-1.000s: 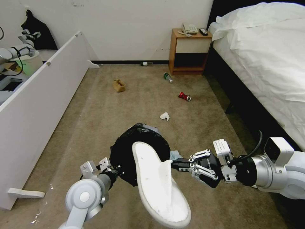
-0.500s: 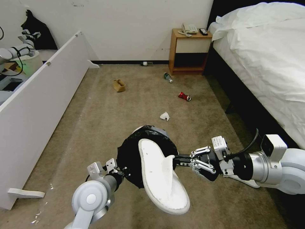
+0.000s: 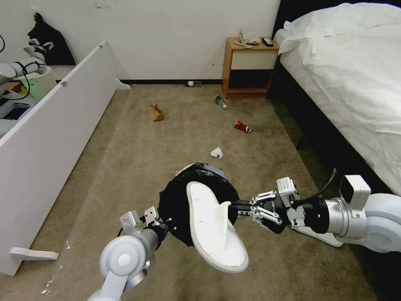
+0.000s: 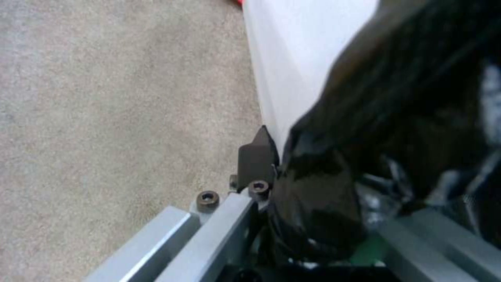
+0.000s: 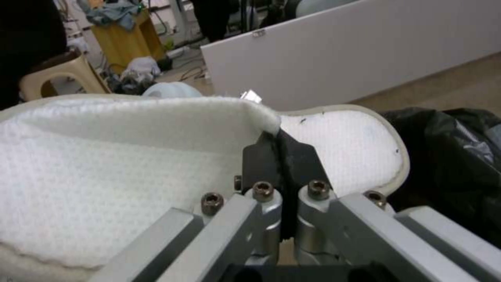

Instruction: Pick up the trash bin and place the garbage on the floor into it.

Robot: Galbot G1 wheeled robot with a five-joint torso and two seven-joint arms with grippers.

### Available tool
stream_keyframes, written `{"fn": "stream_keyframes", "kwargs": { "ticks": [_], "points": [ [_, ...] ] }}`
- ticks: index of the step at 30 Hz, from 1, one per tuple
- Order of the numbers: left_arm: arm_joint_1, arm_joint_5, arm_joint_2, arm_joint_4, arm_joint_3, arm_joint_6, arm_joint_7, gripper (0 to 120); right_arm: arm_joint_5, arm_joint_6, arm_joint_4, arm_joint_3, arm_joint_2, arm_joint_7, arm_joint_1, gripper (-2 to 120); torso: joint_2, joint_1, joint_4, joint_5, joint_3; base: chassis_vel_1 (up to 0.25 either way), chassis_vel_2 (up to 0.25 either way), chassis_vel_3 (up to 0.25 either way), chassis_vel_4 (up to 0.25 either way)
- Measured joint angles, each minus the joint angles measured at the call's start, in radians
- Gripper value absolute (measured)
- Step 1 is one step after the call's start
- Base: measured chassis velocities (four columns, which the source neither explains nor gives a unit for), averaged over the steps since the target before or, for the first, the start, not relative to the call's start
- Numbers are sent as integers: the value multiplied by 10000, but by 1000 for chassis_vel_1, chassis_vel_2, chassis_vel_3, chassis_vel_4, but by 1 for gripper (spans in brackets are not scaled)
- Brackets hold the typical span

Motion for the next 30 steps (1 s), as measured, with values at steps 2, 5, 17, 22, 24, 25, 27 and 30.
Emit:
{"fn": "stream_keyframes", "kwargs": {
  "ticks": [2,5,17,22,24,25,27,30],
  "points": [
    [-18,-2,-12,2,35,0,4,0,-11,0,-10,-8,-3,34,-18,0,0,0,0,0,0,0,0,0,0],
    [-19,-2,-26,-2,75,0,10,0,-17,0,-13,-12,-4,84,-32,0,0,0,0,0,0,0,0,0,0],
    [40,9,-145,-140,299,0,16,0,-80,-17,-60,-35,-42,323,-105,0,0,0,0,0,0,0,0,0,0],
    [77,18,-216,-197,373,0,21,0,-138,-43,-92,-81,-43,416,-160,0,0,0,0,0,0,0,0,0,0],
    [78,24,-255,-205,407,0,21,0,-150,-48,-110,-93,-48,444,-177,0,0,-1,0,0,0,0,0,0,0],
    [78,24,-255,-205,407,0,21,0,-150,-48,-110,-93,-48,444,-177,0,0,-1,0,0,0,0,0,0,0],
    [69,24,-303,-219,426,0,22,0,-157,-55,-139,-101,-56,479,-190,0,0,0,0,0,0,0,0,0,0],
    [65,19,-363,-250,437,0,21,0,-197,-62,-199,-112,-57,484,-209,0,0,0,0,0,0,0,0,0,0]
  ]
}}
